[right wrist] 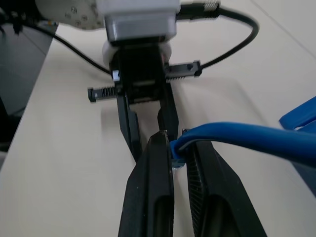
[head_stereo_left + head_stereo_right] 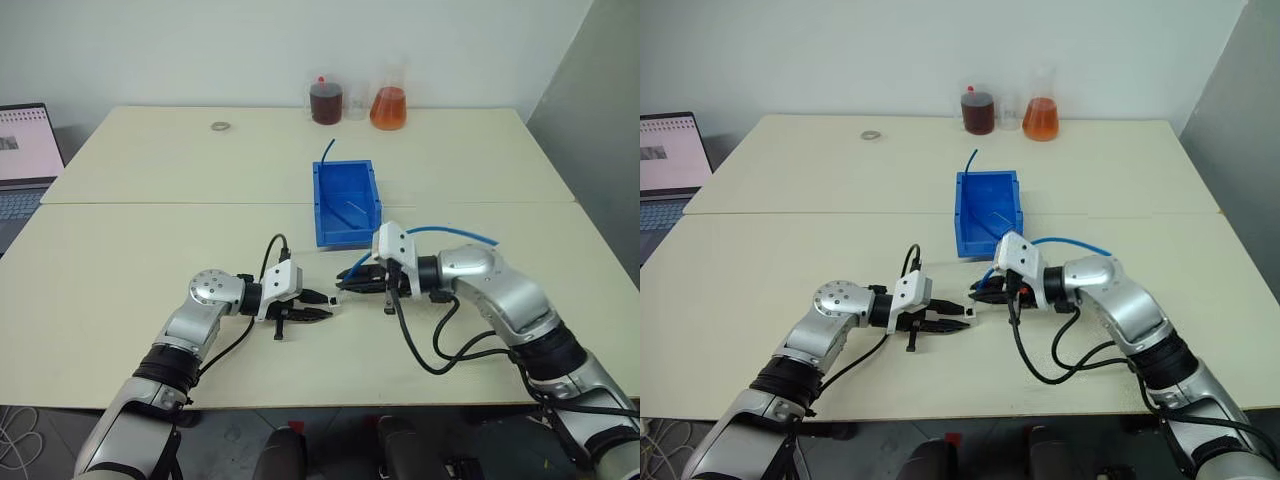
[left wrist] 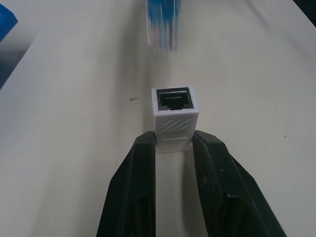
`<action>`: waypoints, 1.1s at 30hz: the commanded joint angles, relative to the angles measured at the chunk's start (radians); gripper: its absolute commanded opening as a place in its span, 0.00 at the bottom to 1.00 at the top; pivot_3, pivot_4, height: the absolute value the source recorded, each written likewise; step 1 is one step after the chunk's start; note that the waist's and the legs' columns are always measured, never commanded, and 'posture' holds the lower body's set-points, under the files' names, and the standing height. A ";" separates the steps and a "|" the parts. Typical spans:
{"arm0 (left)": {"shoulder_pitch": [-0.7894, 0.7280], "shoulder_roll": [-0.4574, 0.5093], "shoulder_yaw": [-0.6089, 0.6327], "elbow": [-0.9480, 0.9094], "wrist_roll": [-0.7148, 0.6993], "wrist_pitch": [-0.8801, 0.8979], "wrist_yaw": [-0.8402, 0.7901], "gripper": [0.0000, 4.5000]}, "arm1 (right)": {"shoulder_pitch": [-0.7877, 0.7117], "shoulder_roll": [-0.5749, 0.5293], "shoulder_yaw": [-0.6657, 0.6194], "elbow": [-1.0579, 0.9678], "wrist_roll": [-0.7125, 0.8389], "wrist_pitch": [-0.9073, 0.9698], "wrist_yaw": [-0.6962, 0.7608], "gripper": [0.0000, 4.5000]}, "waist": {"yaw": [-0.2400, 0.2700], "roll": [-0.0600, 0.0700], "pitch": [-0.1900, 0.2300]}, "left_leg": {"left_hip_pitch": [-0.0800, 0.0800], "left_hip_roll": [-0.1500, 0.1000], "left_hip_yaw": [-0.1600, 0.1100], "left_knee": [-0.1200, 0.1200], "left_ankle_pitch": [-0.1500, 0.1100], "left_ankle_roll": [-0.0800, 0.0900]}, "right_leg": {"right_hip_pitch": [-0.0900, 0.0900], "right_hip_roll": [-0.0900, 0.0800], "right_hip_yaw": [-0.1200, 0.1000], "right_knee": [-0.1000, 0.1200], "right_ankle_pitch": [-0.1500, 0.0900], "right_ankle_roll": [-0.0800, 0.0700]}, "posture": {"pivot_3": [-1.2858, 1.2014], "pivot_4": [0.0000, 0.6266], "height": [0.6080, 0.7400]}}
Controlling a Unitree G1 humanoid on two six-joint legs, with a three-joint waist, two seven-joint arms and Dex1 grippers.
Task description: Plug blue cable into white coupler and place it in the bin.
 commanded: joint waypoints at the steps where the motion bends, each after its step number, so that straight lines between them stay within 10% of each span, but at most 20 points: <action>1: 0.014 -0.003 0.015 -0.006 -0.008 0.020 -0.014 0.17 | -0.007 0.024 0.004 0.034 -0.039 -0.076 0.028 0.02 | 0.000 0.000 0.000 | 0.000 0.000 0.000 0.000 0.000 0.000 | 0.000 0.000 0.000 0.000 0.000 0.000 | 0.52 0.24 1.00; 33: 0.061 0.015 0.038 -0.086 -0.003 0.059 0.005 0.17 | -0.071 0.087 0.039 0.222 -0.176 -0.195 0.172 0.02 | -0.004 0.000 0.000 | 0.002 0.001 0.000 0.000 0.000 0.000 | 0.002 0.000 0.000 0.001 0.000 0.000 | 0.52 0.24 1.00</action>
